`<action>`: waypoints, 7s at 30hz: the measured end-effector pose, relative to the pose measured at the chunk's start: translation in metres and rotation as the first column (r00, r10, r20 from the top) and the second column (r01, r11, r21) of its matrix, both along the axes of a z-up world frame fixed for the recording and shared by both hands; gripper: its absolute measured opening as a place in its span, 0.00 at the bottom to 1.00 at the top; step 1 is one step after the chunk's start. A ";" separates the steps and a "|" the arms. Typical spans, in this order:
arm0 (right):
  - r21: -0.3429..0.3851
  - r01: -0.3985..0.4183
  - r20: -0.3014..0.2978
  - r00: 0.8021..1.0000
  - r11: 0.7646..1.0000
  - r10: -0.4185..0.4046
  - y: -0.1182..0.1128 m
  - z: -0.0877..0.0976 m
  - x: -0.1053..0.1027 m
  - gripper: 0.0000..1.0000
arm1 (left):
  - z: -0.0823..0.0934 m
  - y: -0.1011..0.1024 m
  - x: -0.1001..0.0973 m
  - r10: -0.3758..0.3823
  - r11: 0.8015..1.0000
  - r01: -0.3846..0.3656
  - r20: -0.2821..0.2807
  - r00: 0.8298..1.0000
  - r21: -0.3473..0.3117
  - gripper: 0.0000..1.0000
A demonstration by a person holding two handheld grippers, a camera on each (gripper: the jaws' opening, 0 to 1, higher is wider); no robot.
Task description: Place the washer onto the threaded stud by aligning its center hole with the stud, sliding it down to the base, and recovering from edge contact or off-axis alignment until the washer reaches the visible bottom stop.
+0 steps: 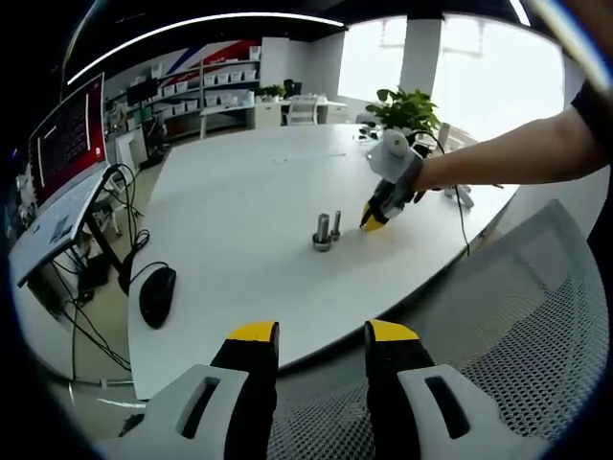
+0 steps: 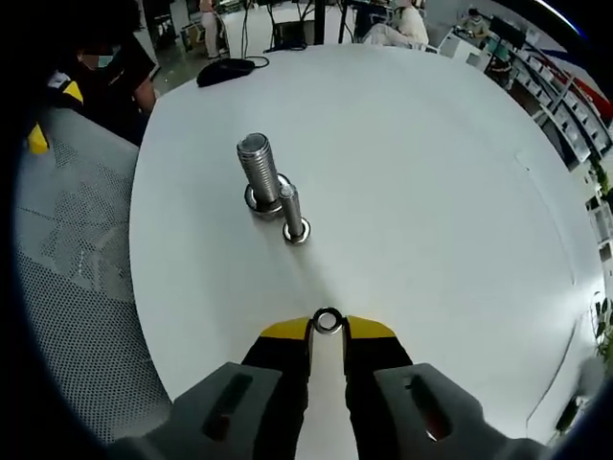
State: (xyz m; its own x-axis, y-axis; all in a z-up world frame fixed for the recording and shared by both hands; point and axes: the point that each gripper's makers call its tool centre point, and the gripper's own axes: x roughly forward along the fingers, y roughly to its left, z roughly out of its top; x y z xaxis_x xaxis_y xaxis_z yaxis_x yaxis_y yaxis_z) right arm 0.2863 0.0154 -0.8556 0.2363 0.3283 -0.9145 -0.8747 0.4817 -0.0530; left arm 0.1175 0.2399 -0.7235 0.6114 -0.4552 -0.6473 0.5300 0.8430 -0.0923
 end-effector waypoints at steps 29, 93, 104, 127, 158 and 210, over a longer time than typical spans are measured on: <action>0.088 -0.116 0.047 0.993 0.989 0.112 0.046 0.070 0.005 0.14 | 0.001 0.000 0.000 -0.001 1.000 0.001 0.011 1.000 -0.001 0.35; -0.086 -0.253 -0.068 0.967 0.964 0.247 0.064 0.004 0.009 0.14 | 0.002 -0.001 0.001 -0.004 1.000 0.004 0.008 1.000 -0.012 0.35; -0.080 -0.279 -0.040 0.960 0.957 0.277 0.069 0.001 0.014 0.20 | 0.002 -0.001 0.001 -0.006 1.000 0.006 0.011 1.000 -0.012 0.35; -0.094 -0.251 -0.100 0.965 0.963 0.242 0.057 -0.004 -0.003 0.16 | 0.002 -0.002 0.000 -0.009 1.000 0.010 0.008 1.000 -0.012 0.34; 0.068 -0.121 0.045 0.992 0.990 0.118 0.036 0.055 -0.002 0.30 | 0.001 -0.001 -0.001 -0.007 1.000 0.008 0.005 1.000 -0.007 0.34; 0.692 0.327 0.099 0.840 0.643 -0.534 -0.025 0.182 -0.178 0.51 | 0.002 -0.001 -0.003 -0.009 1.000 0.009 0.014 1.000 -0.002 0.34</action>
